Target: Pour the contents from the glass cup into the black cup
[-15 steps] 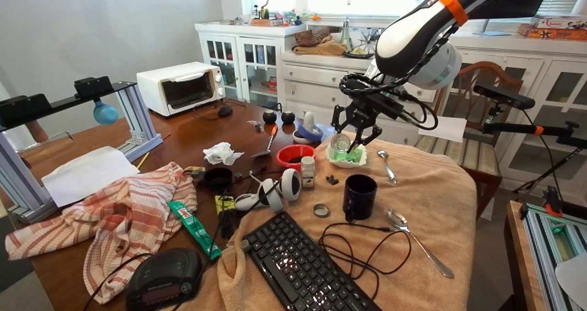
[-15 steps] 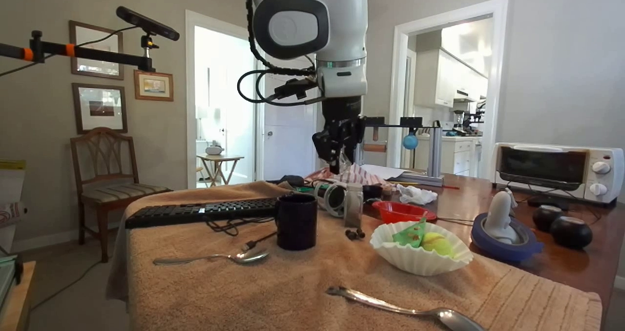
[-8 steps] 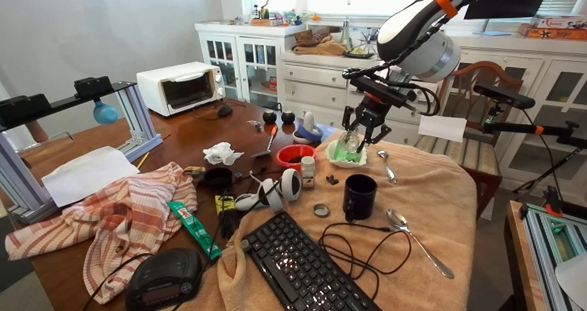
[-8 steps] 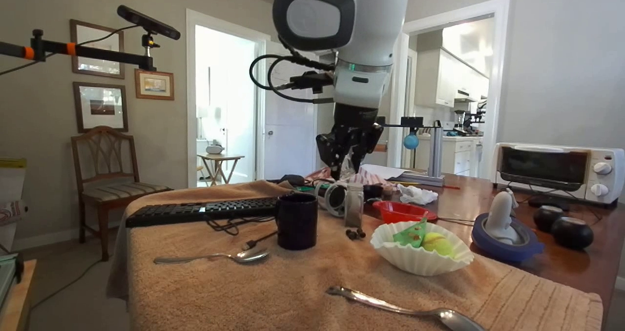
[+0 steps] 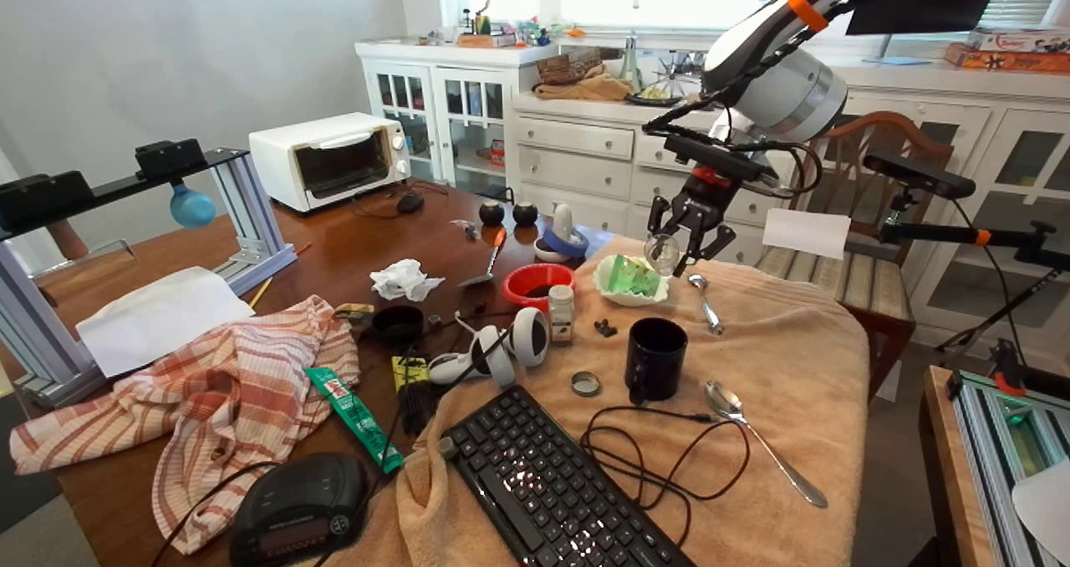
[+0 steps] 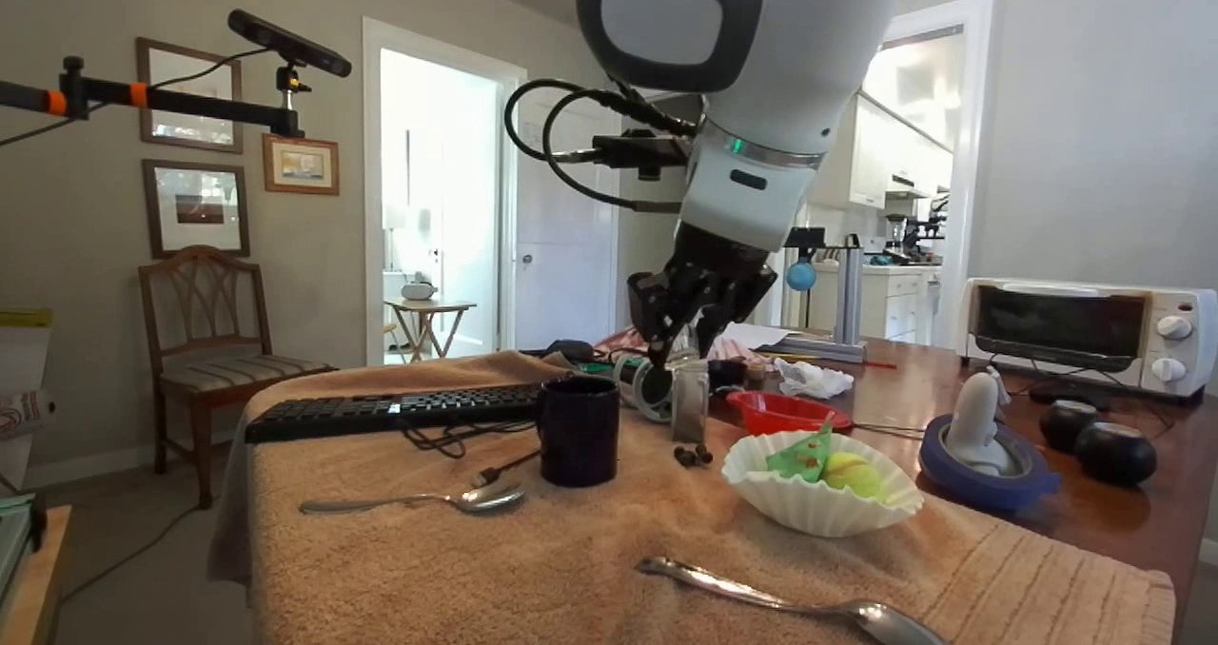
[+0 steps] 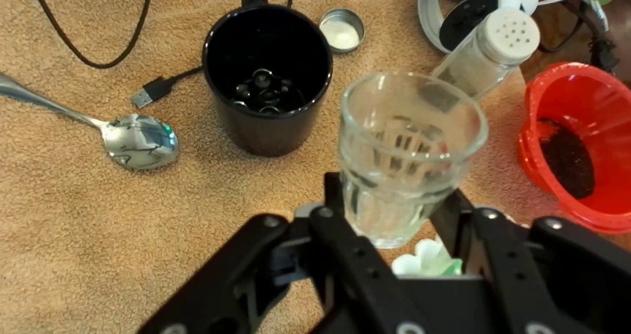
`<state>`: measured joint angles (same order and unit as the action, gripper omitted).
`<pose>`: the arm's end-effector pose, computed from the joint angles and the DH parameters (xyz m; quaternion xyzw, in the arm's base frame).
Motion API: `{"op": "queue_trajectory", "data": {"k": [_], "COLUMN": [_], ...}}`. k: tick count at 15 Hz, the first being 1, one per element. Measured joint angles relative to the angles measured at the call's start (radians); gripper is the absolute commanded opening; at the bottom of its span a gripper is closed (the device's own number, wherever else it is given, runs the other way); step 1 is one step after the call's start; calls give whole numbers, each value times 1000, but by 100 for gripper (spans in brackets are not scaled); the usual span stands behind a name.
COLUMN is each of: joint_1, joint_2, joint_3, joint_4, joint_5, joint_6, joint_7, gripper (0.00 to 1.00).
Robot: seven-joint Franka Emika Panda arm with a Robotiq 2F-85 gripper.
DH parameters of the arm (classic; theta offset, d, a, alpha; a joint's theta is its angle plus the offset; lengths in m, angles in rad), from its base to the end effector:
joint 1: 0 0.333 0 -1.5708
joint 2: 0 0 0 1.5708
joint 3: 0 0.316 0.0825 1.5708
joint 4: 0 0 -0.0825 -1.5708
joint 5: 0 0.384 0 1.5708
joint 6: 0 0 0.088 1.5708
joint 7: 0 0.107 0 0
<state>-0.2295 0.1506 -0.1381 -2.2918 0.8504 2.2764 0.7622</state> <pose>0.4868 -0.1682 0.2779 -0.6129 0.7347 0.1259 0.2619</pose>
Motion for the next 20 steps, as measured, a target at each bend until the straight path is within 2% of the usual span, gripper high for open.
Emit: {"op": "queue_trajectory", "data": {"k": [6, 12, 15, 20], "joint_1": [-3, -38, -67, -85], "joint_2": [72, 150, 200, 269], "joint_3": [-25, -38, -56, -82], "joint_4": [13, 53, 85, 129], "joint_5": [27, 131, 161, 167], "joint_6": [-35, -170, -265, -384], "joint_7": [-215, -437, -470, -443], "gripper": [22, 22, 22, 22]}}
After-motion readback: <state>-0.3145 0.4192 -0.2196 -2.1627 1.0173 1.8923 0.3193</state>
